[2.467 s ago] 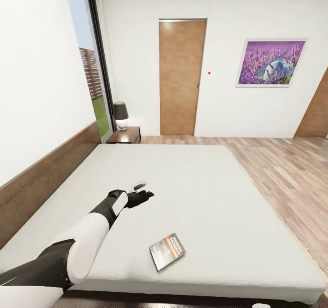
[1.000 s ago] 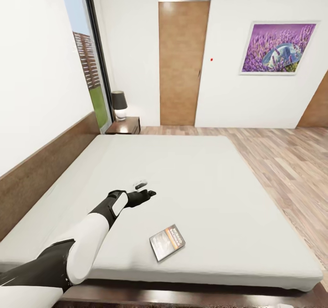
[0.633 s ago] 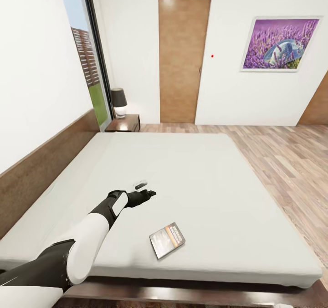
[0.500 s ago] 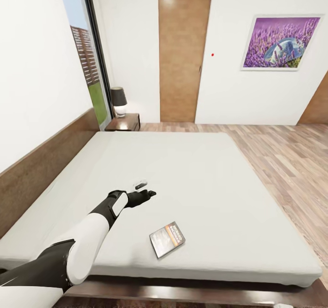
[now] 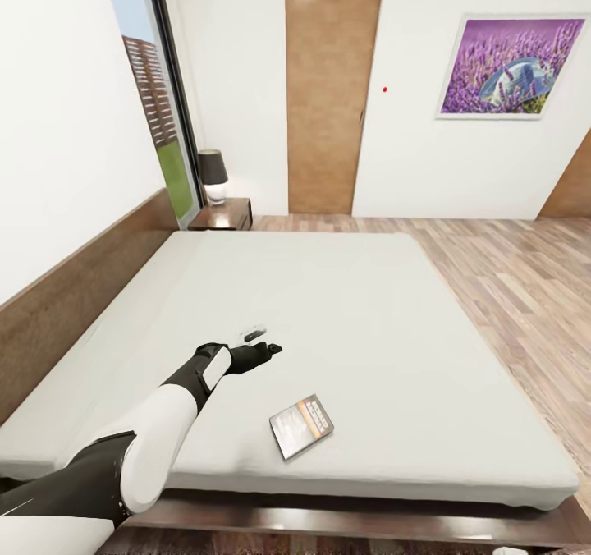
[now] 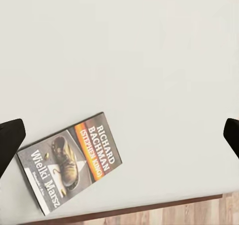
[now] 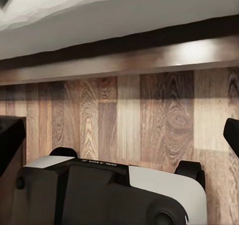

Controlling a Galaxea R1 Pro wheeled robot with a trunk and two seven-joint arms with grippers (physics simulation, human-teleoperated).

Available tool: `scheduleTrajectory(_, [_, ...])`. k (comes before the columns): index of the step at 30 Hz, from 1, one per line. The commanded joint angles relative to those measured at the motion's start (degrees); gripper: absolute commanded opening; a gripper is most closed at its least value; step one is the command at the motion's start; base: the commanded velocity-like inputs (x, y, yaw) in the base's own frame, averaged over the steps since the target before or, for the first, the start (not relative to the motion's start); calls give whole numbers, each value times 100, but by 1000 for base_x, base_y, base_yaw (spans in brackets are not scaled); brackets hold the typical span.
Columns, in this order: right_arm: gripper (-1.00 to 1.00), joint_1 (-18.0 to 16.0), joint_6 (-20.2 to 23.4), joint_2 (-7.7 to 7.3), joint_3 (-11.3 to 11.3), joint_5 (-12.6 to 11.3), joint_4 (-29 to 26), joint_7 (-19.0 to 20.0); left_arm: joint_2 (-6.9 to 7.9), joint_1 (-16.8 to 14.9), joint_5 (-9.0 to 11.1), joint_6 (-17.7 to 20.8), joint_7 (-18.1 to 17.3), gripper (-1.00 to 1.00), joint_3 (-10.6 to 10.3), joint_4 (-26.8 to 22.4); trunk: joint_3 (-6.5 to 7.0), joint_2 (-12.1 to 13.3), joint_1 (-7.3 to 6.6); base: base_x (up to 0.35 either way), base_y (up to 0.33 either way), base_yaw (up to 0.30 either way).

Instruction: In the bedroom, move the book from the bed onto either nightstand, and place the two sandals side by side next to the bed.

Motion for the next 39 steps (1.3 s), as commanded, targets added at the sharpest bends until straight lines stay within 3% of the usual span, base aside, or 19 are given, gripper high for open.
scheduleTrajectory(1, [100, -9, -25, -2, 18, -51, 26, 25, -4, -2, 42, 44, 6, 100, 20, -8, -16, -6, 1, 0, 0, 0])
scheduleTrajectory(39, [100, -11, -25, -2, 23, -50, 24, 29, 7, -2, 42, 38, 6, 100, 26, -13, -361, -6, 1, 0, 0, 0])
